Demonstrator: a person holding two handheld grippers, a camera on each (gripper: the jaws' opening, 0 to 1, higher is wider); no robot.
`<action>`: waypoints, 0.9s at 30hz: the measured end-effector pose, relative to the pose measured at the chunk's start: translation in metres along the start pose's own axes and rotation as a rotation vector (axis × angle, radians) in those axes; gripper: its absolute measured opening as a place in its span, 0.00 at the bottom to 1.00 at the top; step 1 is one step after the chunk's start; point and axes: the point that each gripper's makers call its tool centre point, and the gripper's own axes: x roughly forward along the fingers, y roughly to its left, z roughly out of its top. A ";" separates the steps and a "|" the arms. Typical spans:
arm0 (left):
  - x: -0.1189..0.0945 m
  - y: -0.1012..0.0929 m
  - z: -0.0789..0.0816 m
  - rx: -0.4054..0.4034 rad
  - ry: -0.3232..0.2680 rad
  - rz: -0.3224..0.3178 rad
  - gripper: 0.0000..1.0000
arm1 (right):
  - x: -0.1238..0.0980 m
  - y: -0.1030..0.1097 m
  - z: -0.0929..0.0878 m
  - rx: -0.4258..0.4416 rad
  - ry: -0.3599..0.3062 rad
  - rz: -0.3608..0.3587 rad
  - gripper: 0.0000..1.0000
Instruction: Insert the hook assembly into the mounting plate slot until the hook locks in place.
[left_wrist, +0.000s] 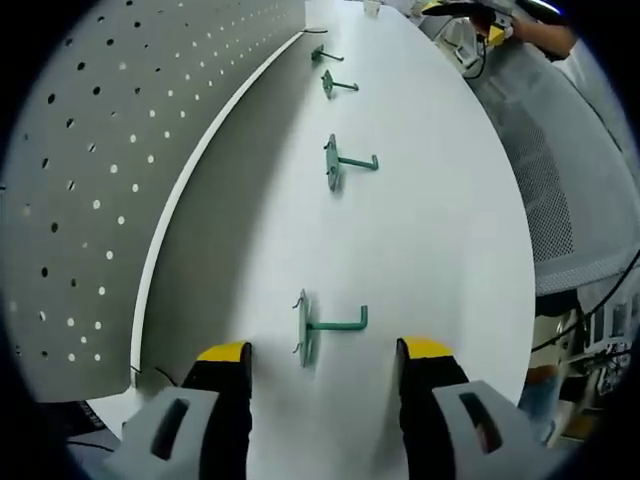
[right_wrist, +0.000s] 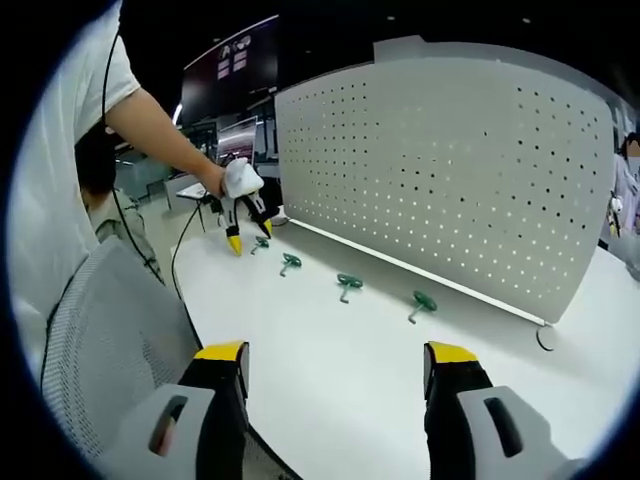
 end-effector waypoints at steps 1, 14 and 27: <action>0.000 0.000 0.000 0.002 0.000 0.000 0.61 | 0.000 0.000 0.000 -0.001 0.000 0.000 0.69; 0.001 0.006 0.001 -0.032 0.025 0.010 0.49 | 0.000 -0.002 -0.001 0.004 0.004 -0.012 0.68; 0.001 0.007 0.002 -0.071 0.073 0.023 0.37 | -0.002 -0.004 0.001 0.001 -0.004 -0.022 0.68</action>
